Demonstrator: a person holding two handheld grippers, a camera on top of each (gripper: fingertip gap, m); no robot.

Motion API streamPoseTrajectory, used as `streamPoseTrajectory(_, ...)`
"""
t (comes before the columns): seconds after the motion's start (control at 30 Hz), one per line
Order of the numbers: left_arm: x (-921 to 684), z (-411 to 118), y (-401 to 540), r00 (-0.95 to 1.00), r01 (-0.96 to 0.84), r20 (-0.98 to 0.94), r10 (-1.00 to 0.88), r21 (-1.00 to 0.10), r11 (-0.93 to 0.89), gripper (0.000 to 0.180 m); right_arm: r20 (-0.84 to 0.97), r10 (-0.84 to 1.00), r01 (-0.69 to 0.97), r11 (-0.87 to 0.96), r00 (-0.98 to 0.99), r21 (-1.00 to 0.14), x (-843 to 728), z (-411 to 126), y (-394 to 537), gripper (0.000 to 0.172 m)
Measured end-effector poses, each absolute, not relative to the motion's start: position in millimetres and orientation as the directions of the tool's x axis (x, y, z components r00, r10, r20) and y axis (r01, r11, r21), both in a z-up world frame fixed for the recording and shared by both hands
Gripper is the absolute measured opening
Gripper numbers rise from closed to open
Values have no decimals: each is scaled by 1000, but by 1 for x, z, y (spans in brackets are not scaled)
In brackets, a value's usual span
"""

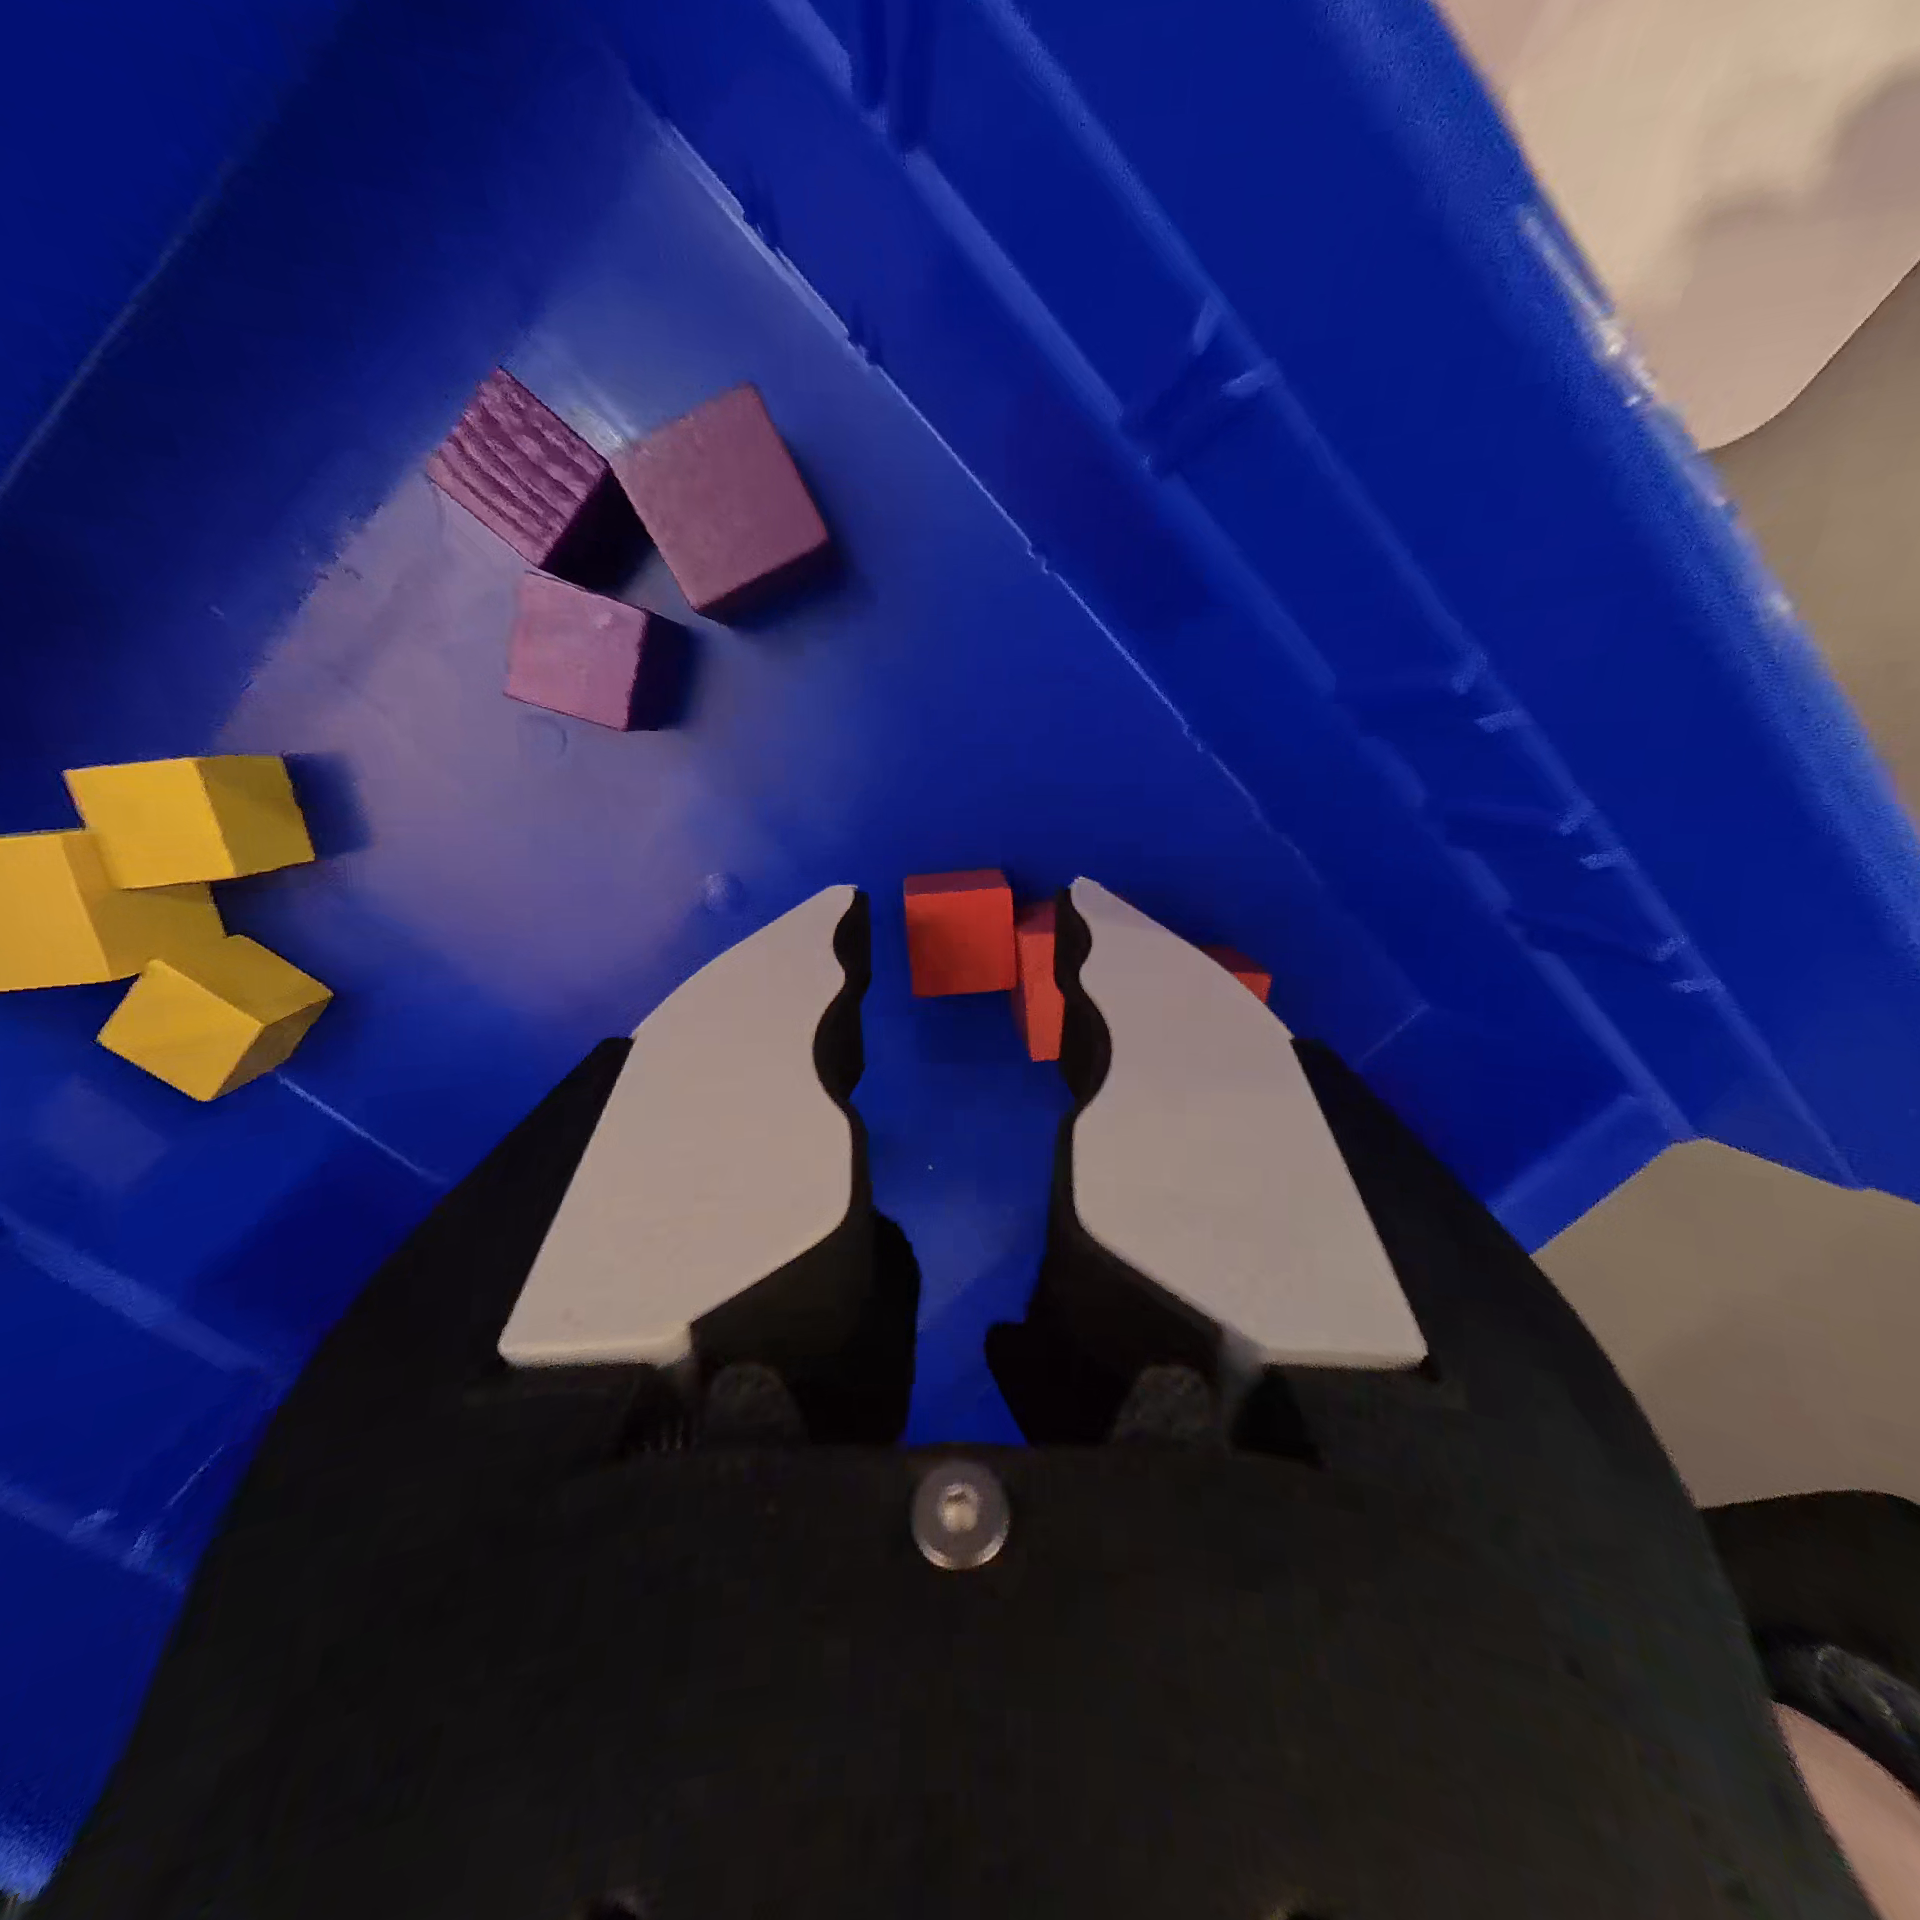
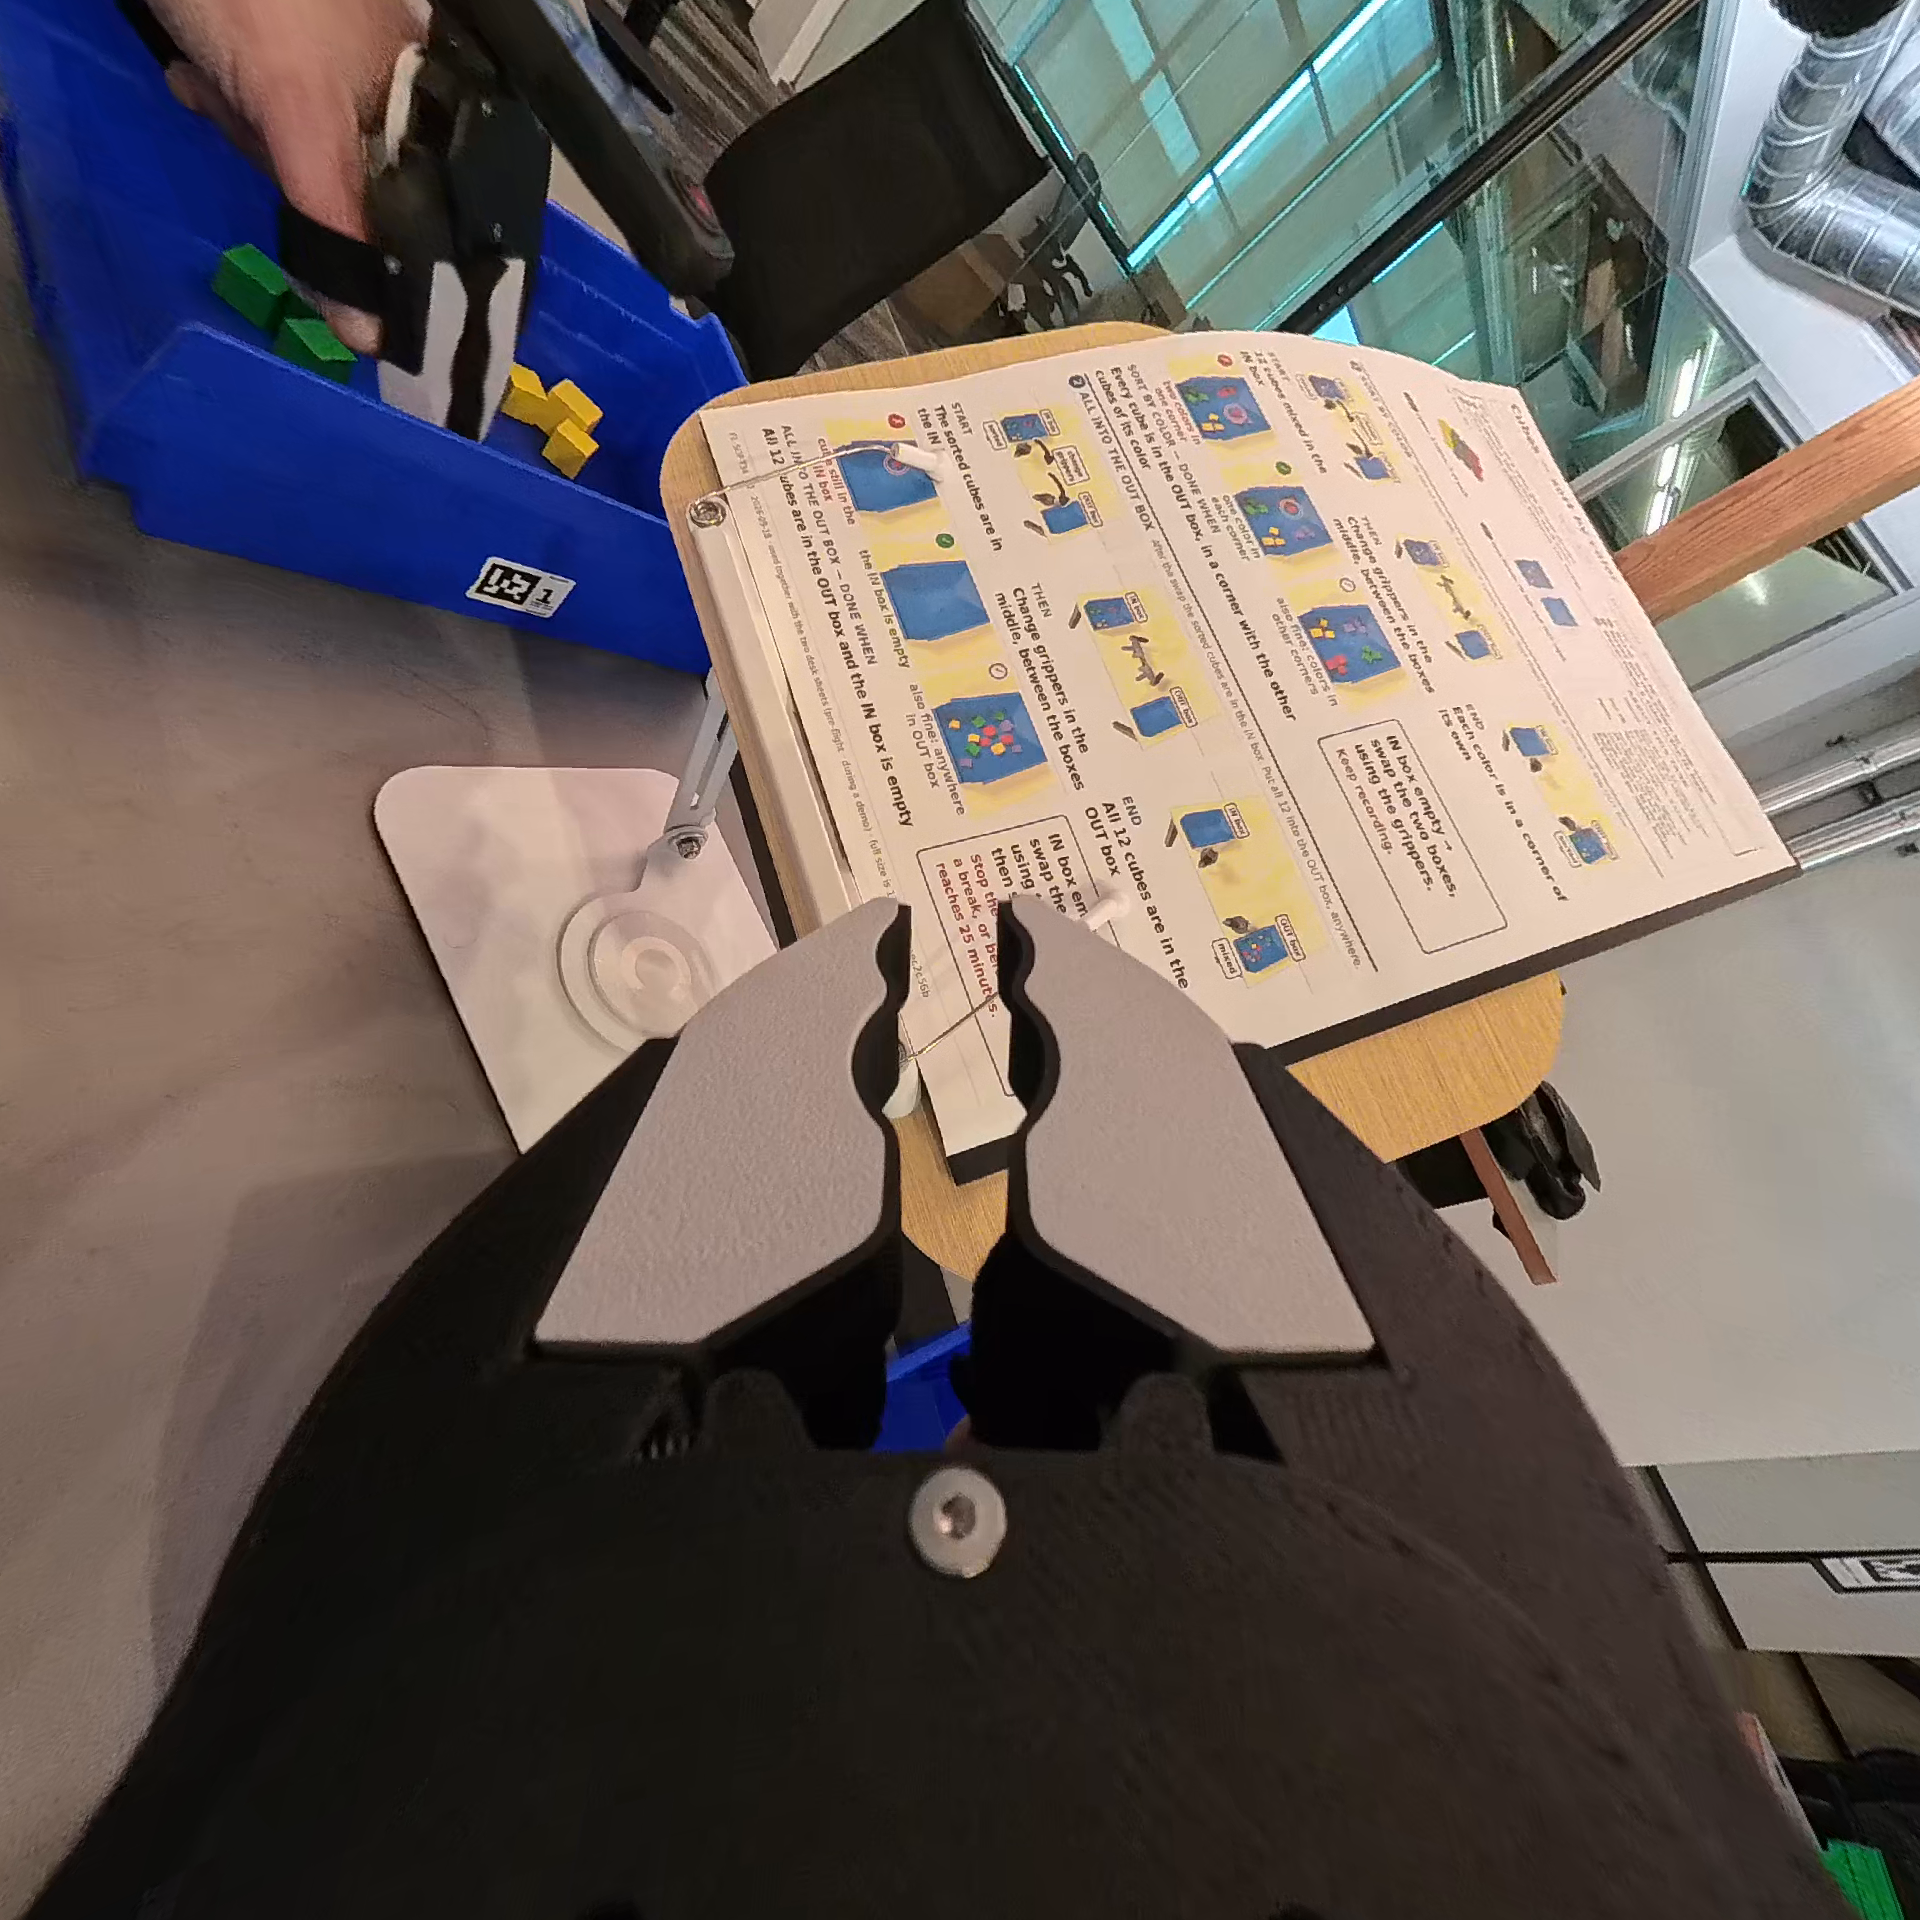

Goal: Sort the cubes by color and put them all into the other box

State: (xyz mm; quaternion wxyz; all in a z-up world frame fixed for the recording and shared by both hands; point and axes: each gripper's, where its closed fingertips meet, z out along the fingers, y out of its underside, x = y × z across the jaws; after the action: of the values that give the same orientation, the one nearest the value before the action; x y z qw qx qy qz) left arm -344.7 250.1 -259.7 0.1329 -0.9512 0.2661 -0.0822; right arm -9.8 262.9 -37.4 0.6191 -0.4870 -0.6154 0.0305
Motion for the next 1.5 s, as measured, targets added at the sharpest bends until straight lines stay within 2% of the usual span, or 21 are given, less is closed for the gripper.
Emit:
streamPoseTrajectory(0.2, -348, -272, 242, 847, -498, 89, -524, -214, -841, 35, 732, 636, 563, 522, 244, -641, -9, -37, 264, 16)
streamPoseTrajectory(0.33, -350, -278, 237, 843, -507, 102, -528, -181, -843, 22, 732, 637, 564, 521, 243, -641, -9, -38, 265, 16)
streamPoseTrajectory(0.43, -348, -277, 240, 838, -509, 106, -536, -207, -836, 22, 731, 639, 563, 521, 241, -641, -10, -39, 265, 16)
streamPoseTrajectory(0.6, -347, -241, 249, 837, -459, 121, -534, -377, -805, 22, 726, 641, 533, 536, 248, -655, -13, -34, 261, 17)
streamPoseTrajectory(0.7, -345, -201, 254, 837, -415, 105, -537, -519, -747, 22, 685, 694, 439, 556, 222, -706, -22, -26, 243, 29)
streamPoseTrajectory(0.77, -335, -166, 254, 824, -381, 103, -557, -628, -679, 22, 673, 708, 380, 575, 212, -724, -28, -19, 231, 33)
streamPoseTrajectory(0.87, -302, -110, 244, 755, -339, 110, -646, -778, -529, 22, 711, 672, 363, 622, 208, -694, -37, -16, 222, 36)
streamPoseTrajectory(1.0, -232, -51, 222, 572, -275, 111, -813, -908, -317, 22, 752, 628, 313, 686, 201, -656, -57, -14, 205, 41)
streamPoseTrajectory(1.13, -160, -25, 199, 342, -179, 149, -928, -959, -220, 22, 781, 595, 232, 746, 190, -624, -78, -14, 183, 46)
streamPoseTrajectory(1.33, -104, -29, 174, 54, -110, 279, -959, -953, -283, 22, 829, 532, 187, 809, 172, -558, -98, -23, 164, 44)
streamPoseTrajectory(1.5, -84, -37, 163, -66, -110, 332, -941, -940, -324, 22, 856, 488, 205, 832, 173, -516, -101, -28, 164, 43)
